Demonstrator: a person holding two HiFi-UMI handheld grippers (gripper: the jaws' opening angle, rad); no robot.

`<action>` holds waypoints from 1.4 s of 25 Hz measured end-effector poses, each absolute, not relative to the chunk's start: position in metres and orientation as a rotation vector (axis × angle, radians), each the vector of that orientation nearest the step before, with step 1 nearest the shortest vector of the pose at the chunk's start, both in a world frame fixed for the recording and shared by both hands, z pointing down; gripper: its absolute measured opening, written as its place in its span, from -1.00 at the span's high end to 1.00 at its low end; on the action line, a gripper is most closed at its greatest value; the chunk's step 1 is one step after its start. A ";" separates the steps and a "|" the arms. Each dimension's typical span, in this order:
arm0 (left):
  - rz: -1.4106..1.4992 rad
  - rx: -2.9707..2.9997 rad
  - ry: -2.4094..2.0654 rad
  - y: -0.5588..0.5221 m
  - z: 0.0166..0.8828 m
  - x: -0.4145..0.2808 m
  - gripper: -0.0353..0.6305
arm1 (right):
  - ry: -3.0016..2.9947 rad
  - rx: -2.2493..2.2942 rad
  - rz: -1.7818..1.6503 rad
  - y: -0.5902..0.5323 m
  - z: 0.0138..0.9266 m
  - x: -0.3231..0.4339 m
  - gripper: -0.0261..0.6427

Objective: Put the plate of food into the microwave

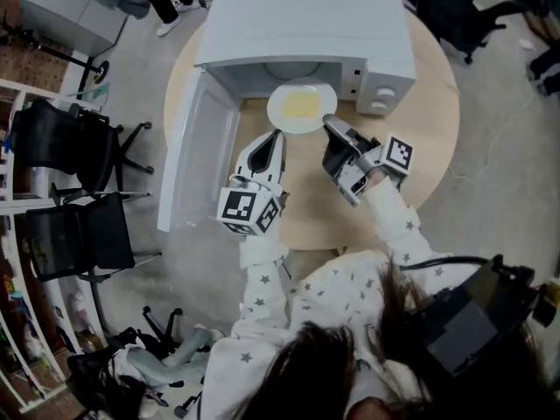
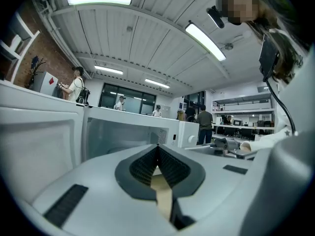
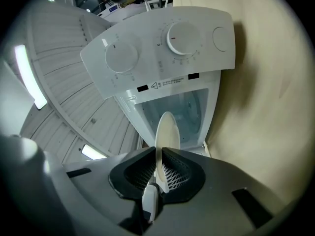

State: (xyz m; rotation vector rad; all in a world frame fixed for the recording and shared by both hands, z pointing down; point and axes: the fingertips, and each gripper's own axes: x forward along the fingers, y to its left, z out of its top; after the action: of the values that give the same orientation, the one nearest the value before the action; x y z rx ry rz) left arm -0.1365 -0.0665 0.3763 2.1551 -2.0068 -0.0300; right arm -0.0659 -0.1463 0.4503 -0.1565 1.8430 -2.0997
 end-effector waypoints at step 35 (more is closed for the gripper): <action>0.027 2.444 -1.452 -0.161 0.453 -0.158 0.89 | 1.706 -0.640 -1.863 -0.228 0.496 -0.125 0.86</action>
State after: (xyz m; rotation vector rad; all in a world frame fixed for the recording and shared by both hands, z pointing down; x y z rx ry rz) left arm -0.1579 -0.1612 0.4526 2.4442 -1.4522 0.0274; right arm -0.1252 -0.2275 0.4956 -0.6395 1.7063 -1.8627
